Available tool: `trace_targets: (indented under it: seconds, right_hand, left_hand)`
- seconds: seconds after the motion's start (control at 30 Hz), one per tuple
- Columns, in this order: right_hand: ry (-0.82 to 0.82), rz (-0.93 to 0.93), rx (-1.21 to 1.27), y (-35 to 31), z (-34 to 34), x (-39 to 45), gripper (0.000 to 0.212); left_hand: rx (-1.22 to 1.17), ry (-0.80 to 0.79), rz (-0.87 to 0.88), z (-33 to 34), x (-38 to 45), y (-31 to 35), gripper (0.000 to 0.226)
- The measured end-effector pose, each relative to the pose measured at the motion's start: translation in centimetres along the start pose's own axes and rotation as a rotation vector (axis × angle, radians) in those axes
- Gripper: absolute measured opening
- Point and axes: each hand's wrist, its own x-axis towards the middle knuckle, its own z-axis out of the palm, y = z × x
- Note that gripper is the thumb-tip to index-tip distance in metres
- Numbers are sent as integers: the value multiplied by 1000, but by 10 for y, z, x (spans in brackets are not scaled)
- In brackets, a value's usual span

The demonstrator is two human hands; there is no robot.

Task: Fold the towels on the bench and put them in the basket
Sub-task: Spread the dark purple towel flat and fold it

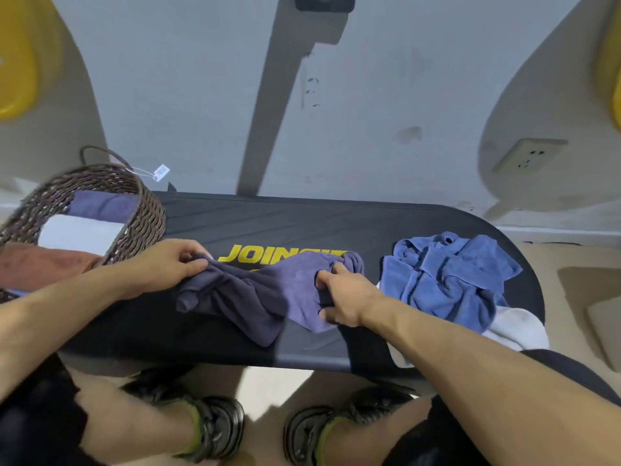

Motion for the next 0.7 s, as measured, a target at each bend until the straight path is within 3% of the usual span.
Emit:
trace_targets:
  seconds: [0.1,0.27,0.4,0.47,0.57,0.7]
  right_hand:
    - [-64,-89,-114,-17,-9,9,8]
    - [-70,-3,113,-17,-52,11,12]
    - [359,215,72,-16,-68,12,22]
    - [471,138,195,-36,-62,14,18]
    - [266,-113,345,-73,-29,19,23]
    - [-30,-251,61,-90,25,28,68]
  left_hand:
    - [-13,-64,35,5,12,16,18]
    - [-163,-122,36,-4,22,23,22]
    - [-365,-13,-138,-2,26,-2,16]
    - [-397,84,-189,3,26,-17,12]
    - [-198,182,-135,8,23,-37,20]
    - [-84,120,-13,12,12,-51,45]
